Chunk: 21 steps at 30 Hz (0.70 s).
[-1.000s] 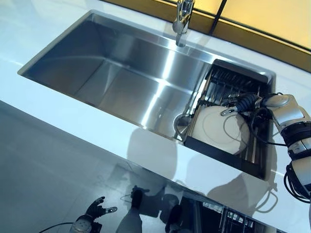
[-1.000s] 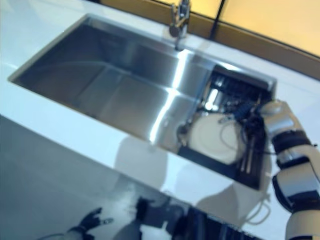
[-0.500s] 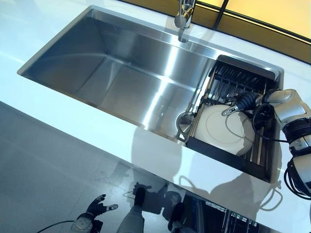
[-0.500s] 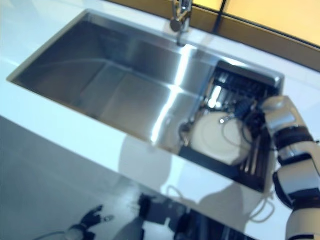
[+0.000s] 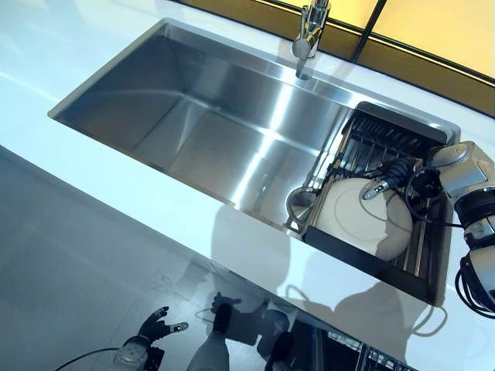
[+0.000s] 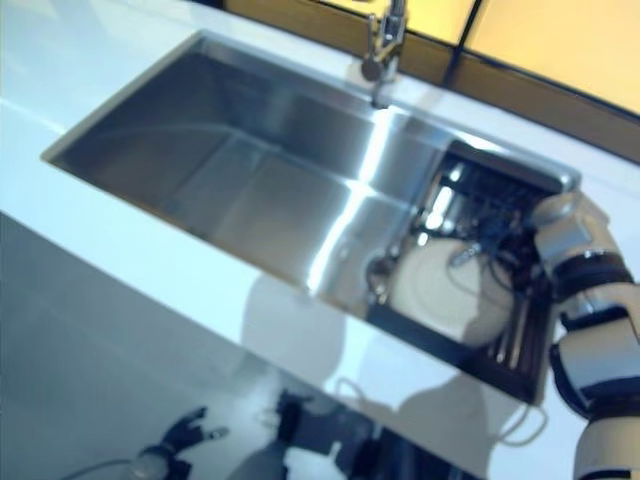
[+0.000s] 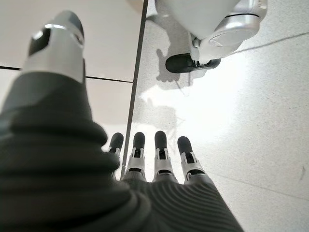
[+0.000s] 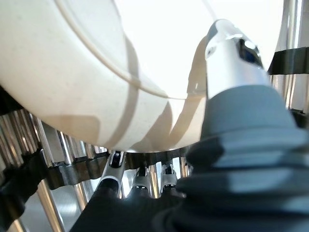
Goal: Take plates into dishwasher
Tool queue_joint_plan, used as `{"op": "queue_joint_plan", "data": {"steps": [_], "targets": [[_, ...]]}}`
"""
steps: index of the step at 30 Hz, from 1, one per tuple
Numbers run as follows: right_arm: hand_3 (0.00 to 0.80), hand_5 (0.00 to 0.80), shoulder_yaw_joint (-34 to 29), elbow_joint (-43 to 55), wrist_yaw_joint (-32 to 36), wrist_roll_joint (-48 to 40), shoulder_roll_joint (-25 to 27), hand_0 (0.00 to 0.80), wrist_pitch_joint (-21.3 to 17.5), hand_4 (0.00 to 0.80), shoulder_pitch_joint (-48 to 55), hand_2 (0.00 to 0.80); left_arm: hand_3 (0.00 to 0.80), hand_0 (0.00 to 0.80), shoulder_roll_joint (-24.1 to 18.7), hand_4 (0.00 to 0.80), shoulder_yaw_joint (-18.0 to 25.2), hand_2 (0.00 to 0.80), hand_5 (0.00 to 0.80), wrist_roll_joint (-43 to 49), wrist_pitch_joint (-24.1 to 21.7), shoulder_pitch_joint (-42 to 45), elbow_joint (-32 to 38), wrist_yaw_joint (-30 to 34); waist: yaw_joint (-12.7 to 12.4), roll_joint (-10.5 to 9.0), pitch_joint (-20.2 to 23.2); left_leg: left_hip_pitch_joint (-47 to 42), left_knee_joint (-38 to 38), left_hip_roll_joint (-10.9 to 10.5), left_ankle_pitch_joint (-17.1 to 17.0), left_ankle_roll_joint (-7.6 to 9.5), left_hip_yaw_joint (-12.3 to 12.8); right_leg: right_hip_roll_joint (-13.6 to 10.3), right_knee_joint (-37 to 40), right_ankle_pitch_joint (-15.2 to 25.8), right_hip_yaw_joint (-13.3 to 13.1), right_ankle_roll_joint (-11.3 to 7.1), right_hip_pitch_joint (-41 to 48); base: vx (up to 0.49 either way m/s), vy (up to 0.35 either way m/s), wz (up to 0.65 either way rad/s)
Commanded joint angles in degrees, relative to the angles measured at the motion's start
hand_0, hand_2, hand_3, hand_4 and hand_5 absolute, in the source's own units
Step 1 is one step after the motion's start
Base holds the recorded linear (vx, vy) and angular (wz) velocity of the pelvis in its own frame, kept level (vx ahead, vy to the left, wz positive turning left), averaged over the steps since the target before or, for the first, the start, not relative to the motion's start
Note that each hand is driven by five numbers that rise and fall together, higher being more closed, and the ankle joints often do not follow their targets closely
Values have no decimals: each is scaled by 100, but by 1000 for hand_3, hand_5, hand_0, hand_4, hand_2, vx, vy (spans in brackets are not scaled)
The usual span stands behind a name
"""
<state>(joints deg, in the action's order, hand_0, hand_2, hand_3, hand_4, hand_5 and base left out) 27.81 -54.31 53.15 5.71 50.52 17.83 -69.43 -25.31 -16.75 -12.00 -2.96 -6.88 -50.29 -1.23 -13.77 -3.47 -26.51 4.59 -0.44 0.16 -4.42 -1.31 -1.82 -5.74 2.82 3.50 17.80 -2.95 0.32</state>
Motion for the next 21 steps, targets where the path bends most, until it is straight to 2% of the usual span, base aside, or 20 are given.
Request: {"op": "queue_joint_plan", "data": {"steps": [1, 9, 21], "targets": [[0, 0, 750, 46, 1640, -162, -384, 0, -1, 0, 786, 0, 0, 0, -109, 0, -46, 0, 0, 124, -4, 65, 127, -25, -151, -186, 95, 242, 94, -37, 121, -12, 7, -323, -861, 13, -122, -366, -505, -4, 0, 3], [0, 0, 693, 63, 1745, -89, -481, 0, -141, 0, 940, 0, 0, 0, -55, 0, 35, 0, 0, 205, 80, 72, 39, -67, -112, -296, 305, 46, -23, -13, 128, -15, 56, -289, -769, 46, -180, -401, -357, -9, 3, 0], [0, 0, 527, 336, 2549, -45, -692, 0, -261, 0, 1457, 0, 0, 0, 62, 0, 275, 0, 0, 405, 134, 219, -298, -122, -36, -464, 749, -331, -231, 16, 137, -27, 62, -238, -607, 33, -273, -434, -26, 15, 3, 0]]}}
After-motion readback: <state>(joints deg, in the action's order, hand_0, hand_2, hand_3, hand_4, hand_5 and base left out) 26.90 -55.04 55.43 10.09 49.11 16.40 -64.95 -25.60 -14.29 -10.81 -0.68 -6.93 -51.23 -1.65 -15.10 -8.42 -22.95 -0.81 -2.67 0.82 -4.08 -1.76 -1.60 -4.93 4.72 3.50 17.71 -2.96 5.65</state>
